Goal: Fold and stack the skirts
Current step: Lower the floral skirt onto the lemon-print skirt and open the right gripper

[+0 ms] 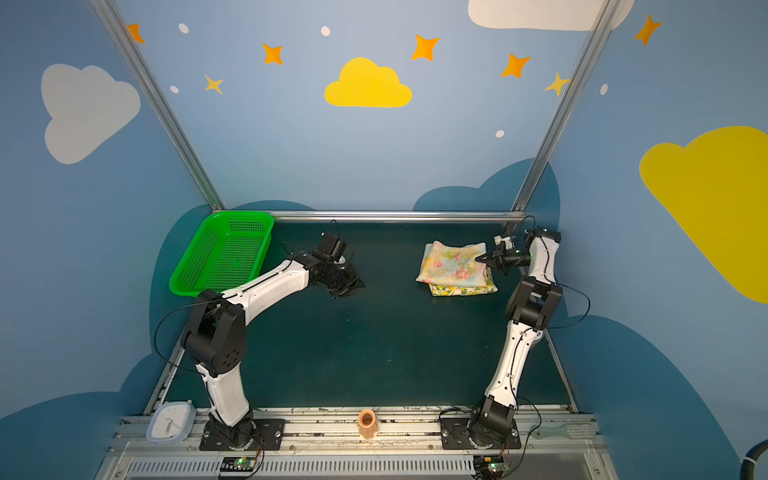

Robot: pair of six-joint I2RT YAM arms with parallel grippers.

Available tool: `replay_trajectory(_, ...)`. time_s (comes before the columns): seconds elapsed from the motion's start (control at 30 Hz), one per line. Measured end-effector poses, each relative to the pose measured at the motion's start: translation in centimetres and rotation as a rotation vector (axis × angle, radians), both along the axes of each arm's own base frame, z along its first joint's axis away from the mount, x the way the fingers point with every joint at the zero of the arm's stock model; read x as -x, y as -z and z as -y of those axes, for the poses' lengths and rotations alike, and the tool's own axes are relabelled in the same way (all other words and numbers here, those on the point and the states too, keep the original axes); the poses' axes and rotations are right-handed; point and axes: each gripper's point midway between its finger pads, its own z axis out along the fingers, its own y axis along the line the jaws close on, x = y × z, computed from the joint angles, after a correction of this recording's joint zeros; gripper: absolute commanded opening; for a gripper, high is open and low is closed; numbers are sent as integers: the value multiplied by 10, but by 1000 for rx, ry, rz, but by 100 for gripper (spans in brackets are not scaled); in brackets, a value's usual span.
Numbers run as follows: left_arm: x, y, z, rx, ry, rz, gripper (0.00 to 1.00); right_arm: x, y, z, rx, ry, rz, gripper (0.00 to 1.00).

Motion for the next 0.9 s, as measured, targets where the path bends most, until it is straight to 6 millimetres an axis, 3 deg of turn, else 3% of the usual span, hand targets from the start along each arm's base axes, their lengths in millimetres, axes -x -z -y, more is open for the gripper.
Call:
replay_trajectory(0.1,1,0,1,1,0,-2,27,-1,4,4,8,11,-5,0)
replay_trajectory(0.2,1,0,2,1,2,-2,27,-4,6,7,20,20,-7,18)
replay_trajectory(0.23,1,0,2,1,2,-1,27,-5,7,8,27,23,-4,29)
replay_trajectory(0.3,1,0,3,3,2,-1,27,-9,10,10,41,33,-4,38)
replay_trajectory(0.53,1,-2,7,16,5,6,27,-7,25,22,140,74,-47,44)
replay_trajectory(0.9,-5,-6,14,52,23,35,27,11,-25,38,361,155,-17,48)
